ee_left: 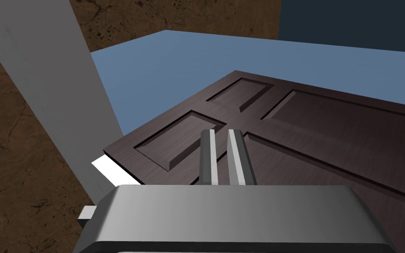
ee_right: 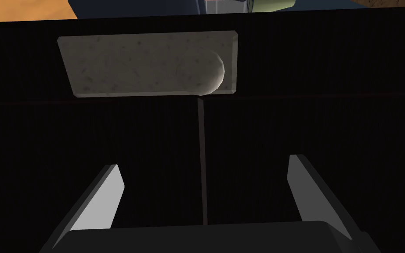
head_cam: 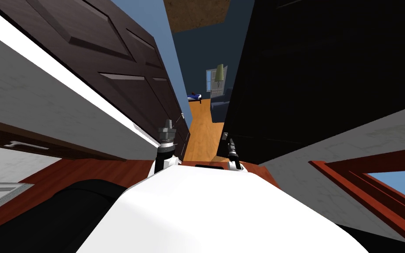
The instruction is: Push the door open
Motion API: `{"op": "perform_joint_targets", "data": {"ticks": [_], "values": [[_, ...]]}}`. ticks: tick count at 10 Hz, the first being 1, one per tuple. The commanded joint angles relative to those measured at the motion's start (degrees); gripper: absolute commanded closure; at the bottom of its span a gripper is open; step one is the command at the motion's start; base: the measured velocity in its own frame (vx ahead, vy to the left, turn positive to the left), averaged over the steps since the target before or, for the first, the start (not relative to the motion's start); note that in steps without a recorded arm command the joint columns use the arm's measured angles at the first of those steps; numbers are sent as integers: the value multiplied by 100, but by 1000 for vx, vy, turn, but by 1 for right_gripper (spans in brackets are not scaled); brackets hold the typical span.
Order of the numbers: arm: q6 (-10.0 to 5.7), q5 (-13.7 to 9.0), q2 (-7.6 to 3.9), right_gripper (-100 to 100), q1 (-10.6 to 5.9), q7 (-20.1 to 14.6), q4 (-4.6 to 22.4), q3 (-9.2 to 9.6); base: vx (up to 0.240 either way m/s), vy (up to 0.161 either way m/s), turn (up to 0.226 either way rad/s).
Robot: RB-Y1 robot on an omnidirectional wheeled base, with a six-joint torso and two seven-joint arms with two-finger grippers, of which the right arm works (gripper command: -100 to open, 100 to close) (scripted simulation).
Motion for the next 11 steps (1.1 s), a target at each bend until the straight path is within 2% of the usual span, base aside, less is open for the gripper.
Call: {"op": "perform_joint_targets", "data": {"ticks": [1,3,4,5,8,11], "values": [[16,-19,71,-100,3,-13,-17,1,-207,91,-51],[36,-43,240,-100,11,-29,-46,2,-213,100,-44],[17,-36,193,-100,6,-18,-27,1,-91,48,-14],[-3,-44,78,-100,11,-20,-16,-14,92,2,25],[-43,-54,-4,-100,13,-18,7,-35,173,-21,23],[-95,-67,-6,-100,15,-16,37,-63,206,-9,24]]}}
